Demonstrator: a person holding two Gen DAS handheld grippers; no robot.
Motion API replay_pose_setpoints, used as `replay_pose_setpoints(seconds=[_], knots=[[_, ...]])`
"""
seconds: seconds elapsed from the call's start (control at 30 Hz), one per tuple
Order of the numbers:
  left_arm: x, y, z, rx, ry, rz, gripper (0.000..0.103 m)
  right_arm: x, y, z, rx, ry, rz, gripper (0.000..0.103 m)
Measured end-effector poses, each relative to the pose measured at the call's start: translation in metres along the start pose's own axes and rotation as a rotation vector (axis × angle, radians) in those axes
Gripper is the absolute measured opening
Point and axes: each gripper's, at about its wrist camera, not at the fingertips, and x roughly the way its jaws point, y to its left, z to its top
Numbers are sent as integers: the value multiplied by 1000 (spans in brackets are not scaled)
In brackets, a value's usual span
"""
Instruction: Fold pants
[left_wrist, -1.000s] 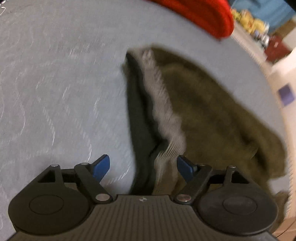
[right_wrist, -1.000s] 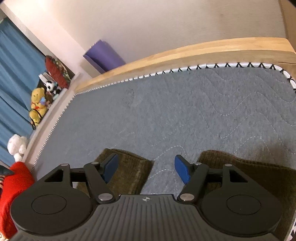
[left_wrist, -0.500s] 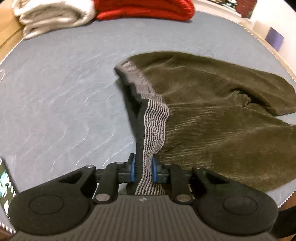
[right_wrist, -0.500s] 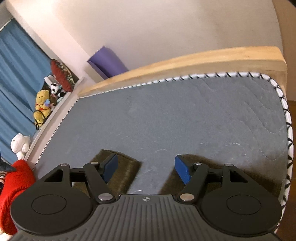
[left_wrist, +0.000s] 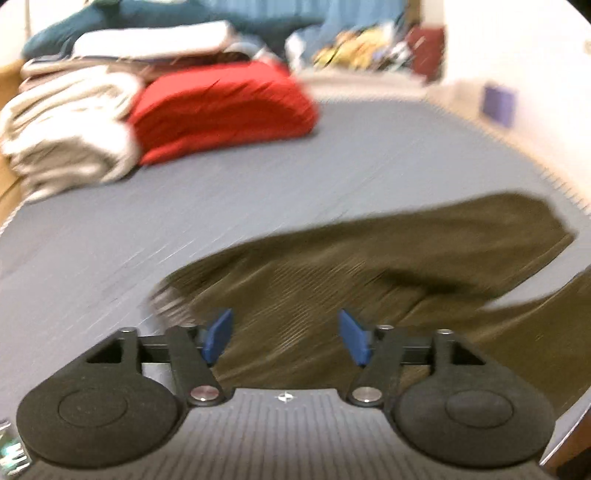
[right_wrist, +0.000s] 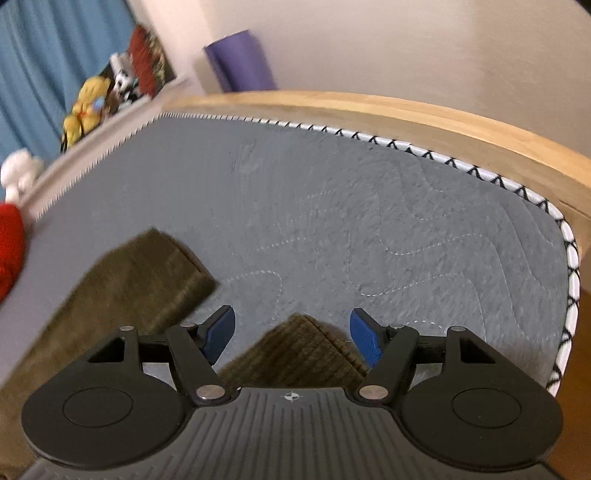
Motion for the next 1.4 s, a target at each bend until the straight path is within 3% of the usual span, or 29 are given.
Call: replay_pose_setpoints(seconds=[0.07, 0.13, 0.27, 0.3, 0.33, 0.37, 0.5, 0.57, 0.63, 0.7, 0.73, 0.8, 0.87, 0.9, 0.93, 1.0, 1.1, 1.2, 1.27, 1.4], knots=[[24, -22, -8, 1, 24, -24, 72, 5, -1, -4, -25, 13, 7, 71], [50, -36, -15, 14, 140, -6, 70, 11, 1, -6, -54, 26, 4, 72], [66, -51, -15, 41, 150, -14, 70, 20, 9, -10, -139, 27, 4, 71], [72, -45, -11, 37, 143, -6, 70, 22, 11, -10, -158, 33, 4, 64], [72, -47, -8, 28, 137, -2, 70, 24, 11, -11, -172, 45, 9, 45], [70, -47, -4, 13, 131, -4, 70, 26, 11, -12, -179, 60, 1, 37], [78, -29, 0, -48, 123, -23, 70, 15, 7, -3, -132, 61, 35, 21], [74, -28, 3, -58, 118, -22, 70, -10, 6, 7, -91, -27, 103, 17], [75, -28, 4, -54, 119, -18, 70, -45, 6, 17, -50, -168, 193, 17], [77, -31, 2, -48, 128, -20, 70, -72, 11, 15, -95, -333, 245, 17], [80, -32, 0, -44, 135, -21, 70, -77, 15, 12, -128, -376, 236, 17], [83, -36, -3, -31, 152, -25, 70, -65, 16, 8, -130, -362, 212, 21], [87, -41, -7, -17, 165, -31, 70, -36, 14, 4, -119, -254, 94, 35], [88, -43, -9, -8, 169, -33, 71, -20, 12, 1, -108, -181, 23, 54], [89, -45, -11, 0, 171, -35, 71, -10, 9, -1, -95, -122, -12, 61], [89, -50, -14, 18, 172, -42, 71, -9, -3, -3, -44, -111, -5, 67], [86, -57, -16, 39, 167, -55, 72, -25, -23, 2, 74, -170, 21, 85], [85, -62, -17, 52, 162, -62, 73, -33, -50, 1, 198, -159, -25, 85], [86, -65, -17, 59, 163, -64, 73, -30, -65, -3, 254, -89, -77, 85], [87, -66, -16, 57, 162, -62, 73, -24, -67, -8, 250, 31, -103, 78]])
